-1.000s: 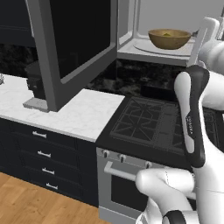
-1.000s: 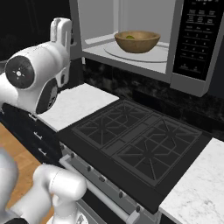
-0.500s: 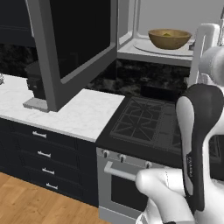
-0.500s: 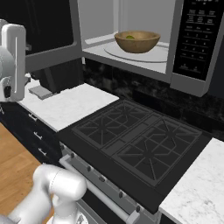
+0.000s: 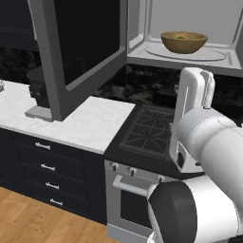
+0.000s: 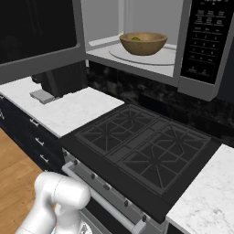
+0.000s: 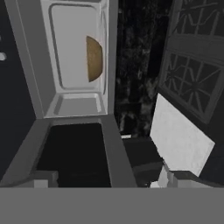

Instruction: Pick the lime from the sink and place it in the bowl. Then pick the bowl and place it in the microwave. Then close the microwave door and press the start button.

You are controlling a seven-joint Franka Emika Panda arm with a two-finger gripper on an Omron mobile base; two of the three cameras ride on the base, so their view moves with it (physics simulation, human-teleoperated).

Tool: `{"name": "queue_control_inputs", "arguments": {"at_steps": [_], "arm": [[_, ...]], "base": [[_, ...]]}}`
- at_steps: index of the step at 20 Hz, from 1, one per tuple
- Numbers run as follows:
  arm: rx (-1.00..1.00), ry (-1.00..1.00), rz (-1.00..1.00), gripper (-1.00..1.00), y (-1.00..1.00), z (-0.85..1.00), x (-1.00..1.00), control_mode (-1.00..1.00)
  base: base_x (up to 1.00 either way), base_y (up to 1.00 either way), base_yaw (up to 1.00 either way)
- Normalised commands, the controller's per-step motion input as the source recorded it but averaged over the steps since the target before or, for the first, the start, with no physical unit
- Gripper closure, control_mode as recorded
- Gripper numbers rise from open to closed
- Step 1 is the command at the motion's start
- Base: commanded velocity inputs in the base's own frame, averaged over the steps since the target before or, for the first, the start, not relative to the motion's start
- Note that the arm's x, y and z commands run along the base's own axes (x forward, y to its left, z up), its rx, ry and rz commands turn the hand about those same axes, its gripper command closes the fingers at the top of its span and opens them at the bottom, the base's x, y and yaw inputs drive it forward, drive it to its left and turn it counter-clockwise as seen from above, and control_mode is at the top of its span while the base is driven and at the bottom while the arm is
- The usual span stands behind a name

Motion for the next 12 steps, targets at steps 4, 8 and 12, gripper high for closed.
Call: {"name": "queue_control_inputs", "arguments": {"at_steps": [4, 8, 12], "arm": [[-0.07, -0.09, -0.04, -1.00, 0.89, -0.38, 0.00, -1.00], [-0.12, -0.11, -0.11, -1.00, 0.97, -0.39, 0.15, -1.00], [-0.11, -0.08, -0.15, -1.00, 1.00, -0.49, 0.35, -1.00]], "base": [[0.00, 0.00, 0.00], [0.00, 0.00, 0.00], [0.00, 0.00, 0.00]]}}
